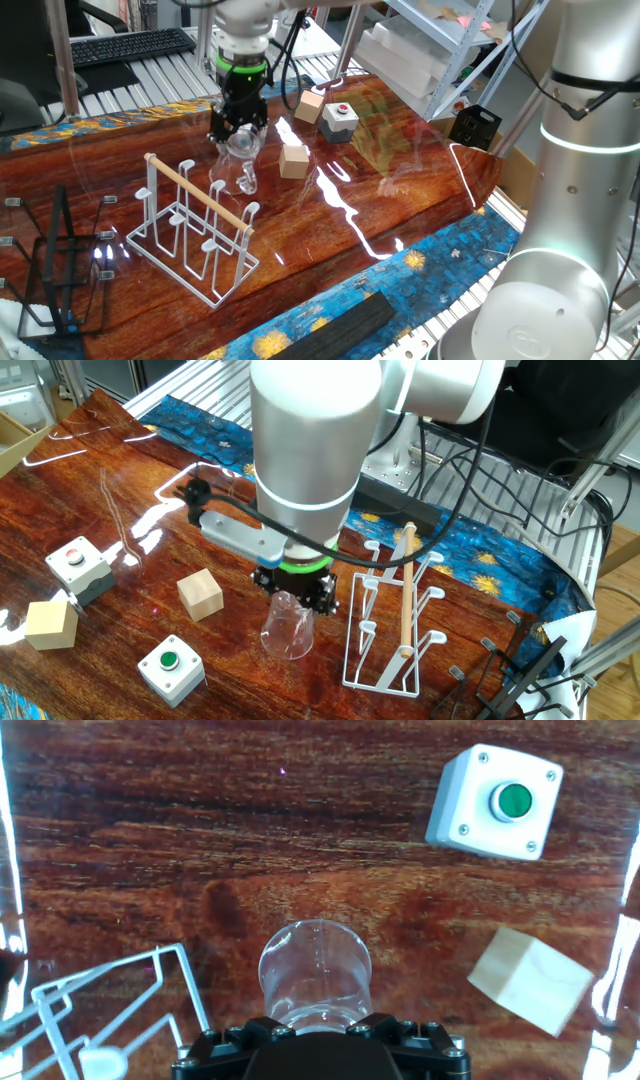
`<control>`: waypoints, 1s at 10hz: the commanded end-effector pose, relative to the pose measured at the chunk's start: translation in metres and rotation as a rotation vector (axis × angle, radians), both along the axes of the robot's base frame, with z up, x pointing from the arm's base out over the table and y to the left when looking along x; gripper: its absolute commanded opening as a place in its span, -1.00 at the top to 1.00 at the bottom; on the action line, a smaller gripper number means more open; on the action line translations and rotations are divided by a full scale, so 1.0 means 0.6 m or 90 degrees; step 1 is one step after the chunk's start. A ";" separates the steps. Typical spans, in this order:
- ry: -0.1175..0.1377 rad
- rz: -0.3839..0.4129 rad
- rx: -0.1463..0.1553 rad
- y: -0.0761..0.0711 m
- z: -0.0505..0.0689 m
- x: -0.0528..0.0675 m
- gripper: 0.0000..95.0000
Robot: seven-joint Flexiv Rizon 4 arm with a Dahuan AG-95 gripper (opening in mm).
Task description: Take the cup off the cup rack
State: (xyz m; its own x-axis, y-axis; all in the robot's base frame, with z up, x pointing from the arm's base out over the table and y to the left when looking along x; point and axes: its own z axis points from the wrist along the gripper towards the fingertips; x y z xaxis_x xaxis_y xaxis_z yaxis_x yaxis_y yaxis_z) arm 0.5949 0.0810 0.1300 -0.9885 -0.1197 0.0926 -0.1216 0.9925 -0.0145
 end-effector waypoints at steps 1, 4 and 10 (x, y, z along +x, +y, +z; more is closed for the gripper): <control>-0.002 -0.001 0.001 0.003 -0.018 0.007 1.00; 0.002 -0.001 0.008 0.004 -0.034 0.010 1.00; 0.000 -0.061 0.004 0.005 -0.043 0.012 -0.60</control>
State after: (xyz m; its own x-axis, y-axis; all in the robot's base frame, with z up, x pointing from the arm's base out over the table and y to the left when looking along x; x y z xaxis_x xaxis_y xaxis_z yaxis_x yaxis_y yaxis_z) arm 0.6018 0.0842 0.1043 -0.9951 -0.0370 0.0920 -0.0378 0.9993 -0.0070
